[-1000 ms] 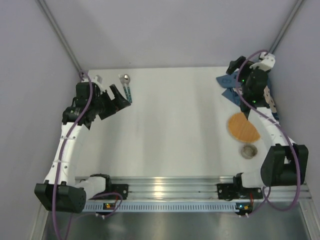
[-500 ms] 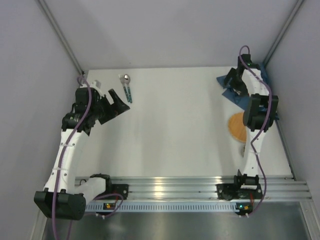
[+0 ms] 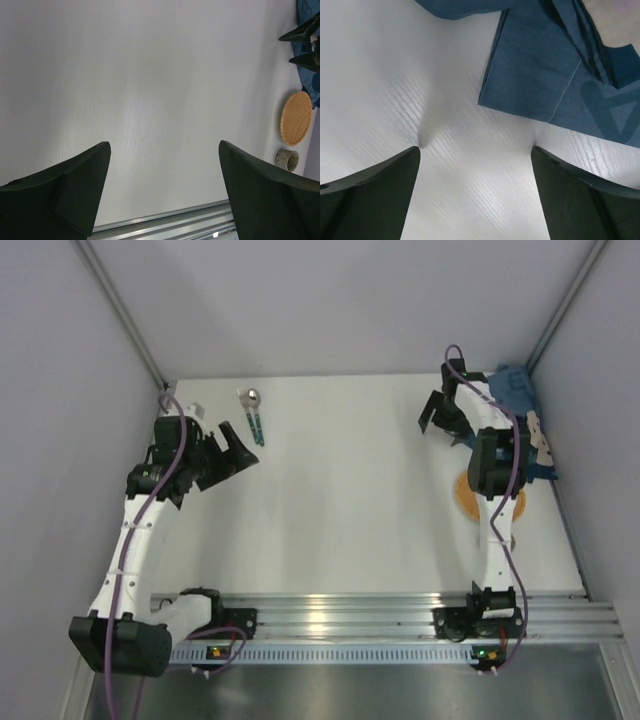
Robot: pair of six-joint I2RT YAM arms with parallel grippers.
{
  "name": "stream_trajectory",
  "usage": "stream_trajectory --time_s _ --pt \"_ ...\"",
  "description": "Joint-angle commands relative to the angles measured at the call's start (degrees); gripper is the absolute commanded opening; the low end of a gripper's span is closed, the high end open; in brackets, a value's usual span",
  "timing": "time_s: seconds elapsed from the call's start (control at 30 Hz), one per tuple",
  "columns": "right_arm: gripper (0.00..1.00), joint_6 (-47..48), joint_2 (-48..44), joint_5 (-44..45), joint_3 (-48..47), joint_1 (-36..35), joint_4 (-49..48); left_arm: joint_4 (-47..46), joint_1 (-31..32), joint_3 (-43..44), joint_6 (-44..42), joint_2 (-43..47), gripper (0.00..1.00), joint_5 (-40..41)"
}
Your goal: Set the dinner table for one person
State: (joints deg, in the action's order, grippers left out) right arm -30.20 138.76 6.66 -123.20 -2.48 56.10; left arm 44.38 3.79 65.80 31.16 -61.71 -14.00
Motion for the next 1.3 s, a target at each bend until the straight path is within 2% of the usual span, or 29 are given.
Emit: stream_trajectory --time_s 0.0,0.17,0.53,0.57,0.8,0.87,0.9,0.97,1.0,1.07,1.27 --pt "0.93 -1.3 4.0 1.5 -4.0 0.5 1.1 1.1 0.0 1.5 -1.7 -0.5 0.94 0.5" --pt "0.93 -2.6 3.7 -0.3 -6.4 1.2 -2.6 1.9 0.0 1.4 -2.2 -1.3 0.94 0.9" --pt "0.89 -4.8 5.4 6.4 -8.6 2.0 0.3 0.4 -0.1 1.8 -3.0 -4.8 0.94 0.9" --pt "0.89 -4.8 5.5 7.7 -8.8 4.0 0.5 0.2 -0.1 1.6 -2.9 -5.2 0.93 0.5" --pt "0.62 -4.1 9.1 8.7 -13.9 6.0 3.3 -1.3 0.0 2.1 -2.6 -8.1 0.93 -0.1" --pt "0.58 -3.3 9.8 8.9 -14.2 6.1 3.5 -1.6 0.0 2.1 -2.4 -8.5 0.93 -0.1" --pt "0.45 -3.0 10.0 8.8 -14.4 6.1 3.5 -1.6 0.0 2.1 -2.2 -8.9 0.92 0.0" --pt "0.31 -2.7 10.7 8.6 -14.4 6.1 3.4 -1.8 0.0 2.1 -2.1 -9.5 0.92 -0.2" --pt "0.15 -2.5 10.9 8.3 -14.4 6.1 3.4 -1.9 0.0 2.1 -2.0 -9.6 0.92 -0.2" --pt "0.00 -2.3 11.4 7.2 -14.4 6.2 3.2 -2.1 0.0 2.1 -2.0 -9.8 0.92 -0.2" --pt "0.00 -3.0 10.0 2.3 -14.0 4.2 3.0 -2.0 0.0 2.0 -2.2 -9.3 0.92 -0.2"
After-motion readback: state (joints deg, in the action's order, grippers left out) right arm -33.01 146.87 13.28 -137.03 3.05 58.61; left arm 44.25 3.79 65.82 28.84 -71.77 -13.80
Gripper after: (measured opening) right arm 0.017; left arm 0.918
